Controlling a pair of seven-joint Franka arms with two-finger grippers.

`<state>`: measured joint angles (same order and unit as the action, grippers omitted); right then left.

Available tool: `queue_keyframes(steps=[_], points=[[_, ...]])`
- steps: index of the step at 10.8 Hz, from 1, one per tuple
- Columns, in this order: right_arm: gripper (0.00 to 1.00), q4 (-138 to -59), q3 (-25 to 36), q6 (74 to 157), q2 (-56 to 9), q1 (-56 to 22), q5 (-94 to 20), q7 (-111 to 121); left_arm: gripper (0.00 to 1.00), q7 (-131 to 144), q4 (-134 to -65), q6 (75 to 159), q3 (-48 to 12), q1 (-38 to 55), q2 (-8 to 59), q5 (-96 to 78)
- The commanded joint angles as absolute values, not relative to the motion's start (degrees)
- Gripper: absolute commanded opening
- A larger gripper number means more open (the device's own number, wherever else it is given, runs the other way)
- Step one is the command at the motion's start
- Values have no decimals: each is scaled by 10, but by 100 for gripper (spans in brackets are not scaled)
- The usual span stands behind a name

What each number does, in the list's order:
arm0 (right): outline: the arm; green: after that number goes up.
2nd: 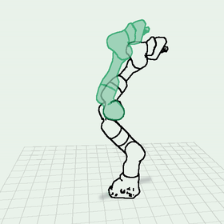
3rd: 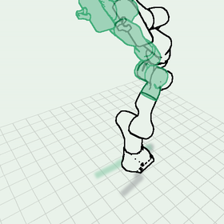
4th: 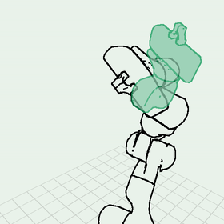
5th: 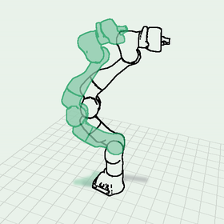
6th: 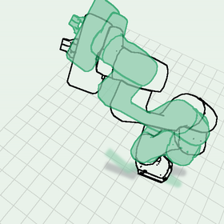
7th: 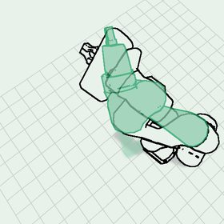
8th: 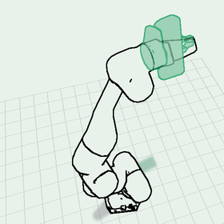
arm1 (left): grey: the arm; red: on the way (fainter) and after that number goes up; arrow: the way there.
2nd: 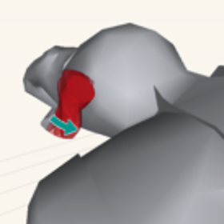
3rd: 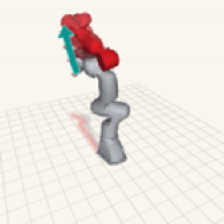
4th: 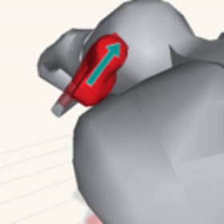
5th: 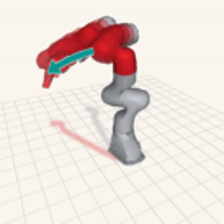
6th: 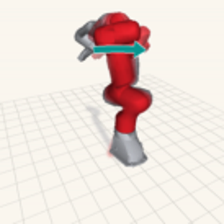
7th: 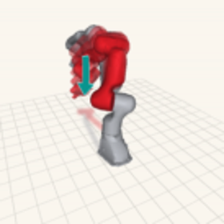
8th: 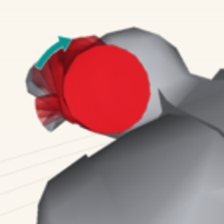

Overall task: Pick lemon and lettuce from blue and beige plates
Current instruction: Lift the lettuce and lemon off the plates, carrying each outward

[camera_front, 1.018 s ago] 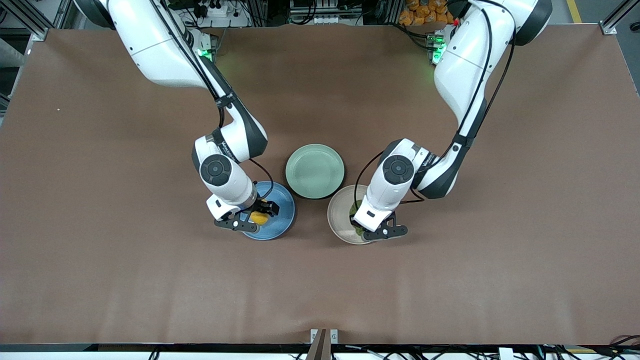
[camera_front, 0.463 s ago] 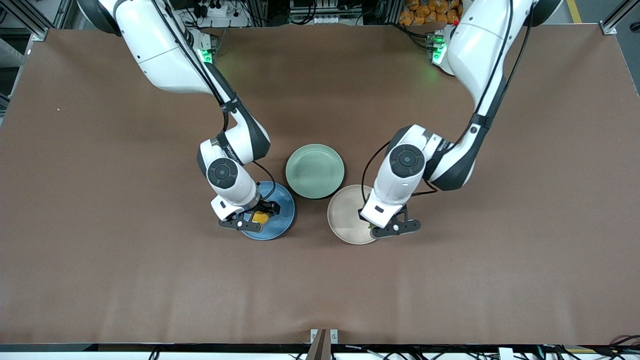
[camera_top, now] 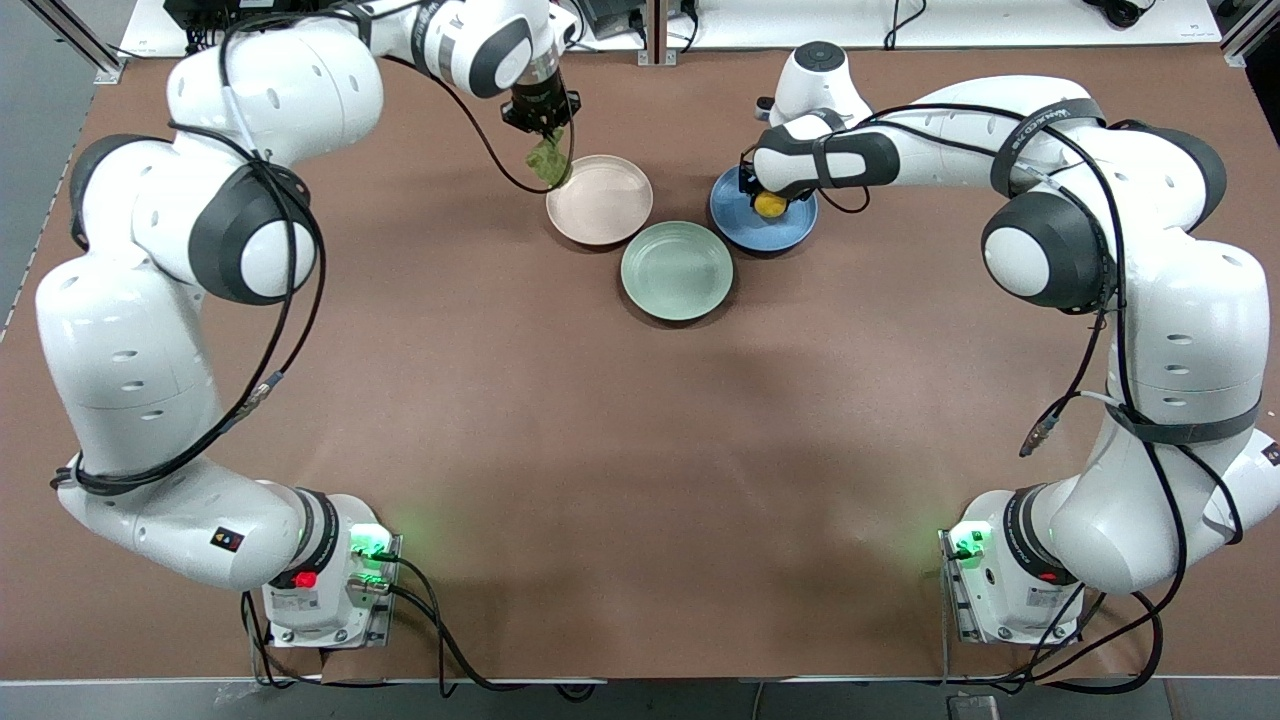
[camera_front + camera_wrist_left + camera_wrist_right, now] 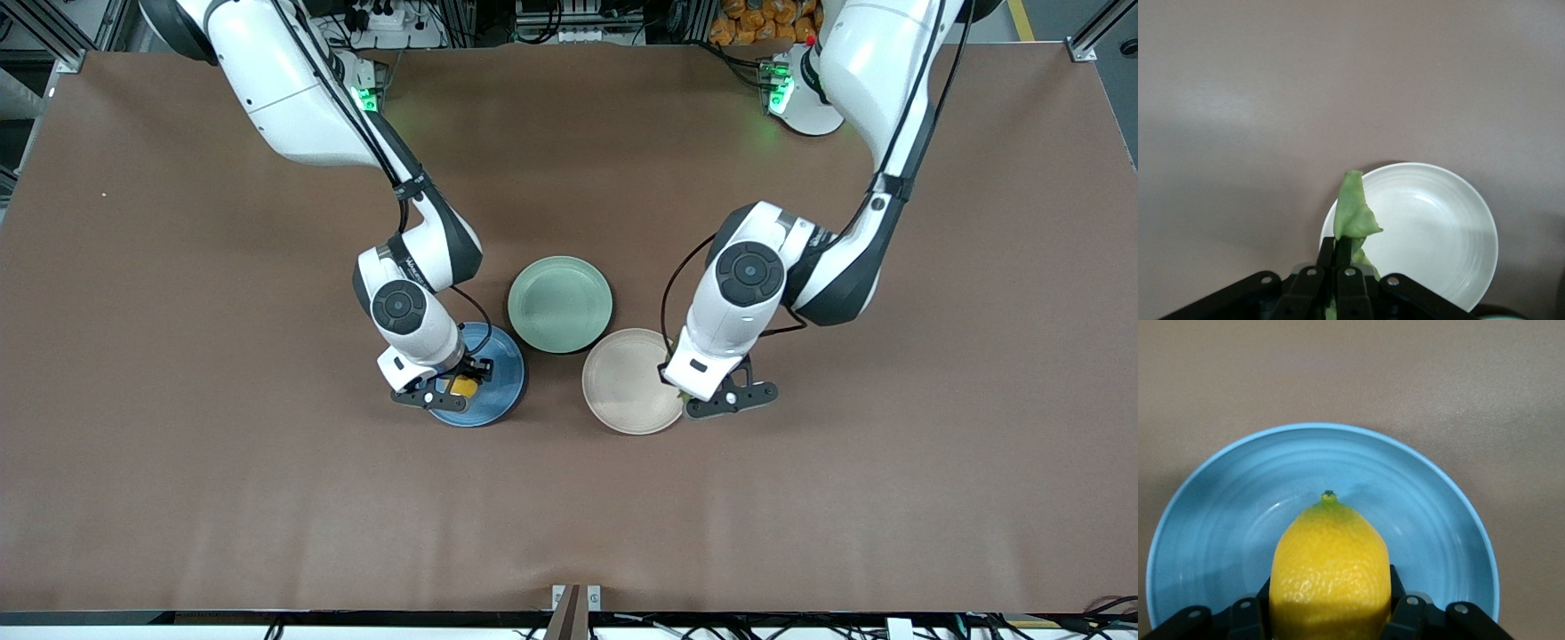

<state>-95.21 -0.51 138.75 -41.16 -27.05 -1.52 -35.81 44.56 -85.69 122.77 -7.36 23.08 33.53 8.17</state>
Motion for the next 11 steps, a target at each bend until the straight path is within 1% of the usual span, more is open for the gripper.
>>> queue_keyframes(steps=[1, 3, 4, 6, 9, 11], points=[[31, -945, -2, 1380, -404, -272, -5, -376, 0, 428, -865, 1184, -76, 225, 303, 95], [31, -923, -2, 1335, -399, -269, -5, -376, 0, 395, -865, 1148, -77, 213, 281, 93], [31, -905, -1, 1300, -397, -268, -5, -374, 0, 389, -865, 1134, -77, 212, 270, 93], [31, -869, 1, 1232, -388, -252, -5, -359, 0, 384, -865, 1127, -77, 200, 251, 87], [32, -863, 2, 1146, -339, -208, -7, -280, 0, 339, -865, 1126, -77, 176, 243, 84], [33, -867, 3, 1103, -317, -176, -8, -213, 0, 299, -865, 1117, -77, 152, 242, 84]])
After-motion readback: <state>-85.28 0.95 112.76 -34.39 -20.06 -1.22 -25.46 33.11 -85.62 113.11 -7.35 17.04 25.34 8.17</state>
